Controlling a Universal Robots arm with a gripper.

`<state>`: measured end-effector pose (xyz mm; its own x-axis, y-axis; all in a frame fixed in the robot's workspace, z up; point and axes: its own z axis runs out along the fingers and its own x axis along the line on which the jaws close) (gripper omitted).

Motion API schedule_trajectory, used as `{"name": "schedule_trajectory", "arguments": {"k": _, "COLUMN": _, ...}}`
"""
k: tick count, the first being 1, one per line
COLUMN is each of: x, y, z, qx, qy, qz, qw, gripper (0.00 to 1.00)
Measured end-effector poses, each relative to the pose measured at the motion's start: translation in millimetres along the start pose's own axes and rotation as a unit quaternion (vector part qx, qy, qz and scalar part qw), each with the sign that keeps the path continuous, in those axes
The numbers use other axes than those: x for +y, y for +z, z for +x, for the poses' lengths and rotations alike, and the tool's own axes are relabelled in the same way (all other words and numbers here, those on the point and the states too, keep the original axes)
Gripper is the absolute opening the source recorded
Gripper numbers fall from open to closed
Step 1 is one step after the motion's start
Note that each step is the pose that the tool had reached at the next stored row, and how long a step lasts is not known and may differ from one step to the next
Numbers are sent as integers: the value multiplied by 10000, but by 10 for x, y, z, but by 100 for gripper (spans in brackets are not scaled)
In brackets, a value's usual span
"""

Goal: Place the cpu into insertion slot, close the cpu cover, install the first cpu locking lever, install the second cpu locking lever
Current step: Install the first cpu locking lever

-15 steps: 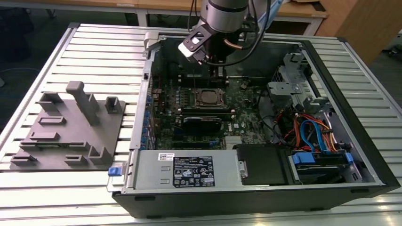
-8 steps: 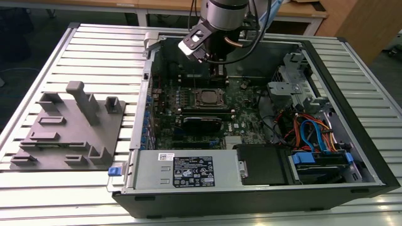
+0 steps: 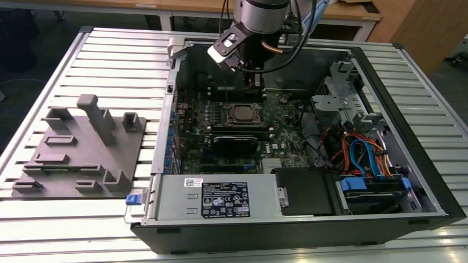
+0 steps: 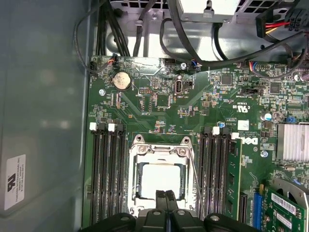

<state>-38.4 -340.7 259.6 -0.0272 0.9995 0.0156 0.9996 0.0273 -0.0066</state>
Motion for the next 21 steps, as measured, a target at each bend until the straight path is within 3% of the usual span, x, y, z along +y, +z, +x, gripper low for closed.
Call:
{"name": "schedule_trajectory", "arguments": {"k": 7, "x": 0, "y": 0, "z": 0, "qx": -3, "qy": -310, "qz": 5, "qw": 9995, "gripper": 10}}
{"name": "schedule_trajectory", "arguments": {"k": 15, "x": 0, "y": 0, "z": 0, "qx": -6, "qy": -836, "qz": 13, "qw": 9965, "gripper": 10}}
{"name": "schedule_trajectory", "arguments": {"k": 21, "x": 0, "y": 0, "z": 0, "qx": -6, "qy": -866, "qz": 14, "qw": 9962, "gripper": 10}}
